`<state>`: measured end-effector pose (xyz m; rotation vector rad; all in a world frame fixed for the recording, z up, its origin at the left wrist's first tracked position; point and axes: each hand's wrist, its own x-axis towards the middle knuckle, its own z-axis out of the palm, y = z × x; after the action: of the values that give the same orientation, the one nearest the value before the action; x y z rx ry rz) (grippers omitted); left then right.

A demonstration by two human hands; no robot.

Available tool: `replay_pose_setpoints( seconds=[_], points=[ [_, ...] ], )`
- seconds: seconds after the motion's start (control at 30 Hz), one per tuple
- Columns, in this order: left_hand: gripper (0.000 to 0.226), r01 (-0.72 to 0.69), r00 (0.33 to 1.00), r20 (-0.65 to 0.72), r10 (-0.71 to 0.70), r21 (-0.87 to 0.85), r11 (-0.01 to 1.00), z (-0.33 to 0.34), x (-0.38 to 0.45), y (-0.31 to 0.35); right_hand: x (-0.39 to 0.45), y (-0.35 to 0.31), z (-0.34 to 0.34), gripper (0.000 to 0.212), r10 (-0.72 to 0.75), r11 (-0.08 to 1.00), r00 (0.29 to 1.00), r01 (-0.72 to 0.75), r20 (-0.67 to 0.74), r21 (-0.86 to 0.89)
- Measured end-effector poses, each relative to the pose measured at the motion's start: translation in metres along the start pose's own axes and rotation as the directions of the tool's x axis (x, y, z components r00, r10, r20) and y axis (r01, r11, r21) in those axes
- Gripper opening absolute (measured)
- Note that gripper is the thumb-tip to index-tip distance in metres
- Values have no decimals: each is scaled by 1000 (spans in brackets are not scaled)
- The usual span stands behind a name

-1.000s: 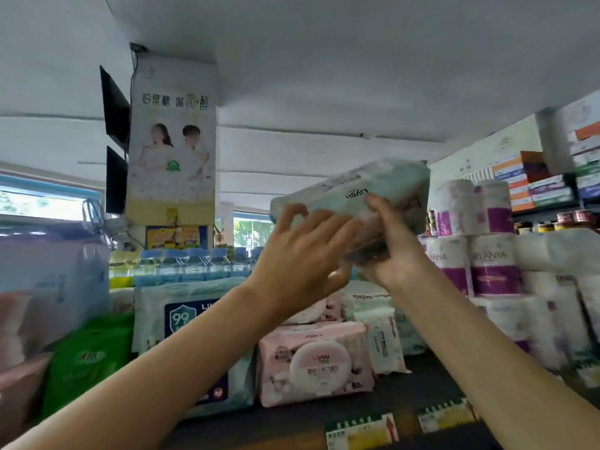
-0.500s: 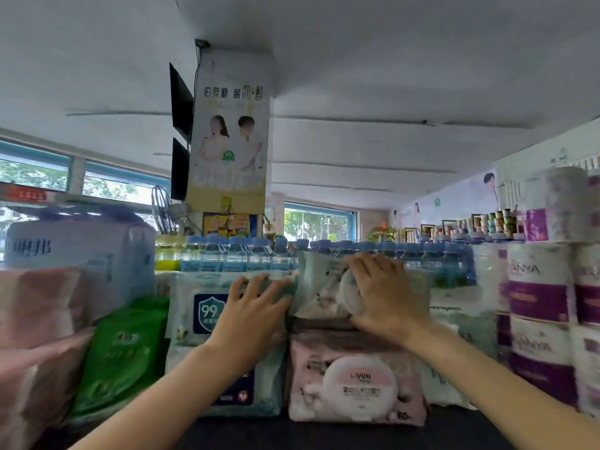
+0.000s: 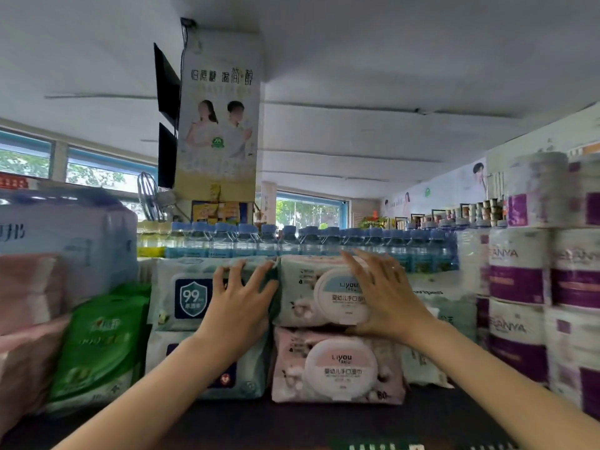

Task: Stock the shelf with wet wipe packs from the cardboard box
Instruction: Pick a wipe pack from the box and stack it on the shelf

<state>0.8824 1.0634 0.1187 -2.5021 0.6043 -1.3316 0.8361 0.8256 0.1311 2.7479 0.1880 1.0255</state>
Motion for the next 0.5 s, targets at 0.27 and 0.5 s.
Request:
replay_pose_setpoints(
  seconds=[0.27,0.5],
  points=[
    [52,-65,987,-154,51,-81,995,10,-10,10,0,-5,17,93,-93,993,951,66,-295,-100],
    [72,9,979,-199,-47,-183,983,8,-33,-26,7,-5,-10,93,-53,993,825,-15,-562,-116]
  ],
)
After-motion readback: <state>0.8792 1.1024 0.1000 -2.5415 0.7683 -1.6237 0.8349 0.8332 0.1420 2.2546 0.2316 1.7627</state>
